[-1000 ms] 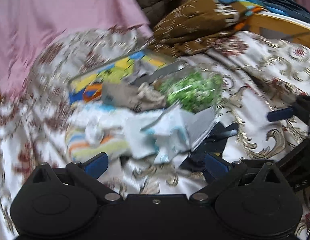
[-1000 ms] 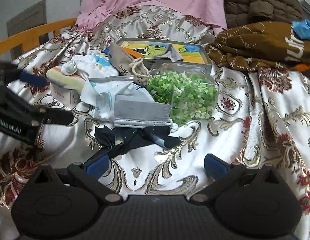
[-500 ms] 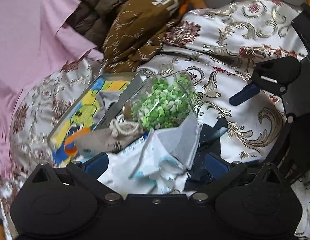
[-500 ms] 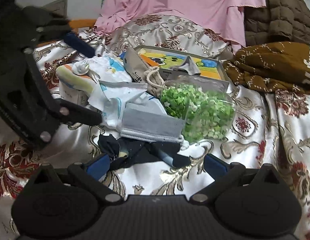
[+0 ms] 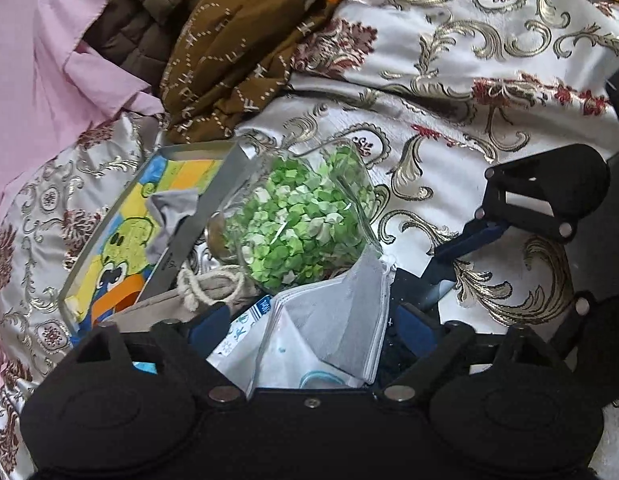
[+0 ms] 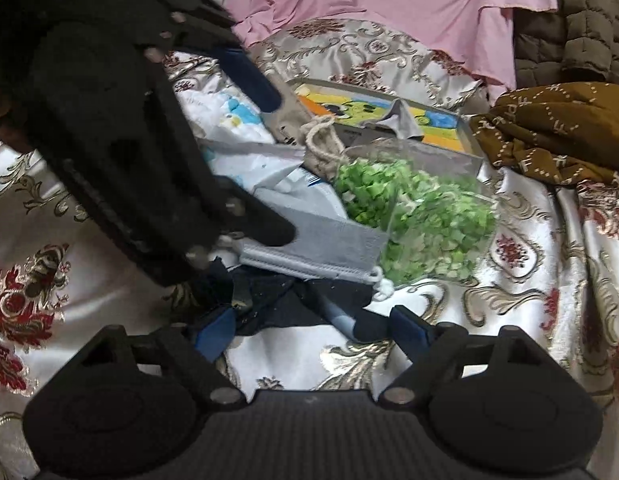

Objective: Organize soft objects
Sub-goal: 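Grasp the grey face mask with the left tool while the right tool grasps the black cloth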

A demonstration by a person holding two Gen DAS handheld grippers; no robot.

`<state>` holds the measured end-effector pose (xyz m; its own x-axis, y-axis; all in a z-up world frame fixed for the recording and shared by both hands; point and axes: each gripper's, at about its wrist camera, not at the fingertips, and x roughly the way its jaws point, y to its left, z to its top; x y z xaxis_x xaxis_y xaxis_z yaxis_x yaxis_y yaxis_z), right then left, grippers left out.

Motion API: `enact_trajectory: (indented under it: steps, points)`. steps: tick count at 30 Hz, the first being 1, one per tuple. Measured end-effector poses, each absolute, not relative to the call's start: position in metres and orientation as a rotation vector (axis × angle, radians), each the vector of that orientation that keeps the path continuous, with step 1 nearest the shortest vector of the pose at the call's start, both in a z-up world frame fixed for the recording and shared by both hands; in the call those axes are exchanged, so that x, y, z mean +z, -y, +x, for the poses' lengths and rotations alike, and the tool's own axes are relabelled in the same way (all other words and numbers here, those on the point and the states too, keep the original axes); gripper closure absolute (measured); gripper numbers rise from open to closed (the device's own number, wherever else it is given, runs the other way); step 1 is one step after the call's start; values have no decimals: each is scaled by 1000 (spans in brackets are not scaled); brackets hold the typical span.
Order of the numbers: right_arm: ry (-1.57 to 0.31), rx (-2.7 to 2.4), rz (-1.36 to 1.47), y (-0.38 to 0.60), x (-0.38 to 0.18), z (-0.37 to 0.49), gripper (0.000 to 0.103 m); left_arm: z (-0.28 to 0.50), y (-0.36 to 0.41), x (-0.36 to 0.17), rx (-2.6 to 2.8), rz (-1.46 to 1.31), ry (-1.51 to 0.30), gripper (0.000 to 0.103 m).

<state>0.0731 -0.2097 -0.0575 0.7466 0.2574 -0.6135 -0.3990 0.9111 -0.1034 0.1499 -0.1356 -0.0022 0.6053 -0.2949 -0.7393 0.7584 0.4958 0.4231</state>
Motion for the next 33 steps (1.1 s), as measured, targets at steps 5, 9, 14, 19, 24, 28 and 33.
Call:
enact_trajectory:
  steps: [5,9,14,19,24,28,33]
  points:
    - [-632,382,-239,211,-62,74,23,160,147,-9,-709,848,-690,27]
    - [-628,376,-208,218,-63,77,36,163,158,-19,-719,907,-733,43]
    - [-618,368,-202,223,-63,77,47,166,162,-22,-721,920,-773,60]
    - [-631,365,-184,226,-63,79,49,167,162,-19,-739,875,-825,80]
    - [-624,367,-212,222,-64,75,63,162,160,-18,-746,849,-833,87]
    - [-617,364,-216,222,-63,73,74,164,153,-11,-741,766,-843,89]
    - [-602,360,-226,222,-61,67,93,165,143,-7,-726,670,-853,95]
